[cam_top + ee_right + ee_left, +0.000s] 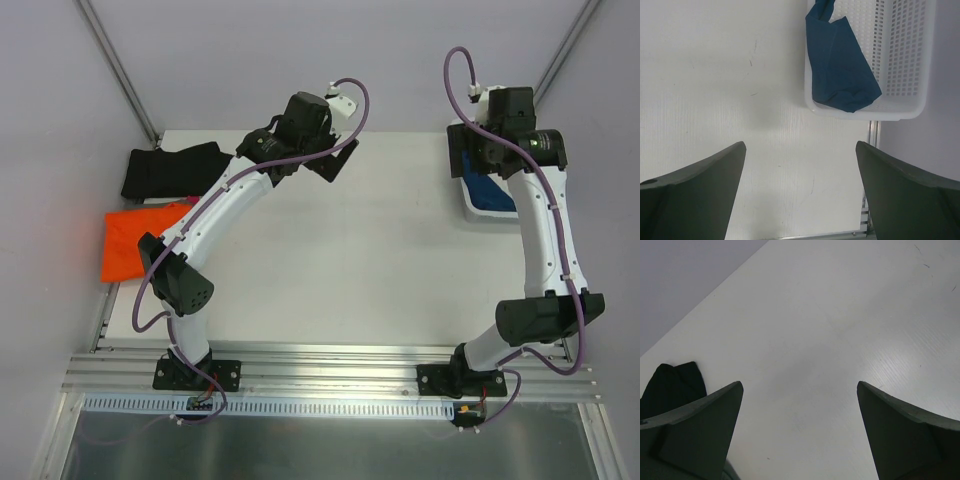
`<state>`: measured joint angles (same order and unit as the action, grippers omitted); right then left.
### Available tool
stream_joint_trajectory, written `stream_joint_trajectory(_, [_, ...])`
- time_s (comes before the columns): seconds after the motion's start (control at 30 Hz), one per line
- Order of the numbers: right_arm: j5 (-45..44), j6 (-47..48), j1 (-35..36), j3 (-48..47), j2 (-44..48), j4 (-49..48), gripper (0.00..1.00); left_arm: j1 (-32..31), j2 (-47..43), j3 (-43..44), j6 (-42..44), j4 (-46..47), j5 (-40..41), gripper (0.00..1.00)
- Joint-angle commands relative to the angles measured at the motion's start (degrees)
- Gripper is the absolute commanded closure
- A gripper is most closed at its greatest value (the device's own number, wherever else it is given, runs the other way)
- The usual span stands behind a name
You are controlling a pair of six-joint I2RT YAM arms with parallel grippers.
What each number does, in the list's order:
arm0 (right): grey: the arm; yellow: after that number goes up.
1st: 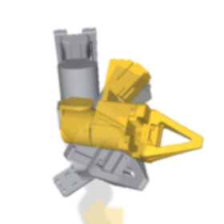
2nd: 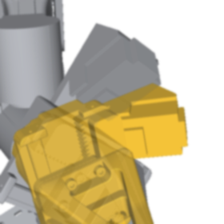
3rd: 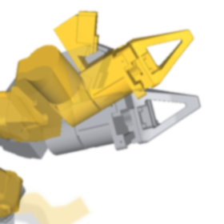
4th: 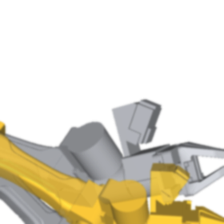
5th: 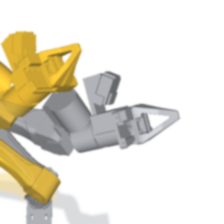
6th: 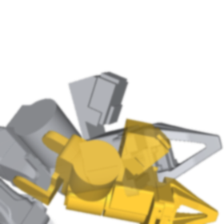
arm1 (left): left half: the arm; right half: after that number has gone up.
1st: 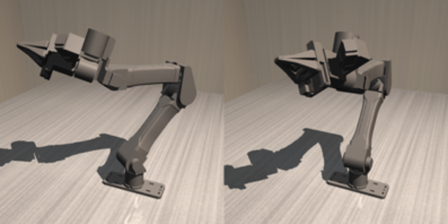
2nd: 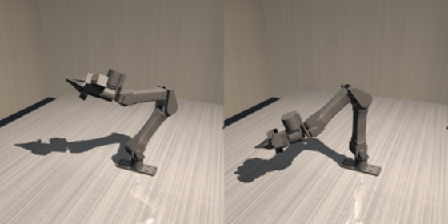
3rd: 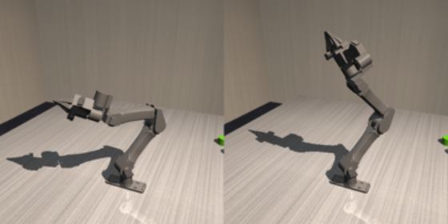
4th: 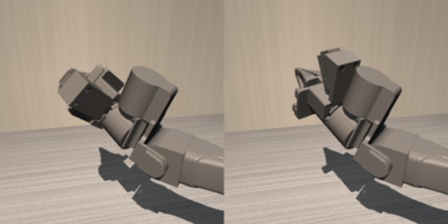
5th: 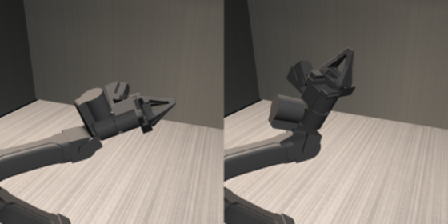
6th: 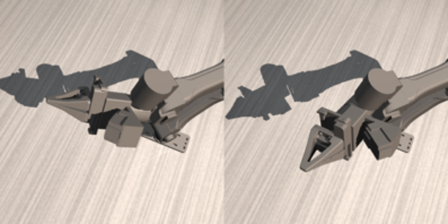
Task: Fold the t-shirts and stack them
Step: Grab the tshirt from the pile
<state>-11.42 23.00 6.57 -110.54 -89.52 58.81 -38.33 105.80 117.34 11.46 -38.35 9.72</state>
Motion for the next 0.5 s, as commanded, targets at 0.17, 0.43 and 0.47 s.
stream_joint_trajectory(0.17, [-2.8, 2.0, -0.2, -0.4, -0.5, -3.1, 0.03, -0.7, -0.7, 0.7, 0.8, 1.6, 1.8, 0.01])
stream_joint_trajectory(0.43, [-7.8, 12.6, -0.2, 3.6, -1.8, -7.0, 0.03, -0.6, 0.0, 1.4, 0.8, 1.7, 1.9, 0.01])
stream_joint_trajectory(0.47, [-7.7, 12.4, -0.2, 2.3, -2.9, -6.7, 0.03, -0.6, 0.1, 1.7, 0.8, 1.7, 1.8, 0.01])
